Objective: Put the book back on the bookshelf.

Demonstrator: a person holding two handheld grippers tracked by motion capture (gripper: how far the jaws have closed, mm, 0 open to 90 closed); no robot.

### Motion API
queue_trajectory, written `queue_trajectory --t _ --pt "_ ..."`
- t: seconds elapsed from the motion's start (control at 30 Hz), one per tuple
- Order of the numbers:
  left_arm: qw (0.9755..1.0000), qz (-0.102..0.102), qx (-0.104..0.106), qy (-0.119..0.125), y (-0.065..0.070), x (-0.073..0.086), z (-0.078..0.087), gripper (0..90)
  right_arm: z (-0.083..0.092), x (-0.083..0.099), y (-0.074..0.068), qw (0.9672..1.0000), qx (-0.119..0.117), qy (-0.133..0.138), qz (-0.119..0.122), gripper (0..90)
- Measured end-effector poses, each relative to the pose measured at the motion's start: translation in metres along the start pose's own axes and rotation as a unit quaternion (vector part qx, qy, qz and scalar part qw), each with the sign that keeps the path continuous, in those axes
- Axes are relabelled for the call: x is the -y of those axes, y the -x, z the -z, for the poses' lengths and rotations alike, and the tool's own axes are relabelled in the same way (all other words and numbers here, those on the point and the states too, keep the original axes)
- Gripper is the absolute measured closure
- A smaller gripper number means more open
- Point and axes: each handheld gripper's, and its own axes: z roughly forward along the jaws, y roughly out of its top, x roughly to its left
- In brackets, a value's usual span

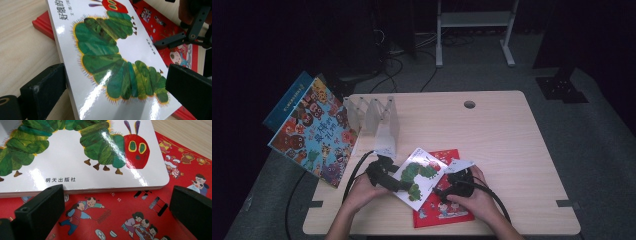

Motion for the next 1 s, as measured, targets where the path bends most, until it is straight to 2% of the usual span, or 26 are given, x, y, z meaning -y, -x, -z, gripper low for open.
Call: queue_trajectory --t 0.2,0.37,0.47,0.63,0.8,0.9,1.0 --pt "0.9999 -0.001 0.007 0.009 0.003 -0.002 0.002 2.4 0.002 0.002 0.0 1.0 0.004 0.0 -0.005 0.0" --pt "0.9999 0.009 0.011 0.008 -0.002 0.001 -0.003 2.5 0.002 0.002 0.0 1.0 0.006 0.001 -0.005 0.0" --pt "0.9998 0.008 0.014 0.008 -0.002 0.0 -0.005 2.5 0.004 0.002 -0.001 1.0 0.006 -0.003 -0.006 0.0" --pt "0.9999 -0.001 0.014 0.0 0.0 -0.002 -0.015 3.2 0.008 0.004 -0.003 0.9999 -0.002 -0.013 -0.003 0.0" --pt "0.9998 -0.009 0.014 -0.006 -0.001 -0.003 -0.014 6.4 0.011 0.005 -0.005 0.9998 -0.005 -0.016 0.004 0.4" --pt "0.9993 -0.016 -0.018 -0.029 -0.003 0.001 -0.009 6.3 0.012 0.006 -0.005 0.9998 -0.006 -0.017 0.003 0.8" --pt "0.9991 0.0 -0.019 -0.038 -0.005 0.009 -0.004 5.8 0.013 0.006 -0.006 0.9998 -0.008 -0.018 0.005 0.8"
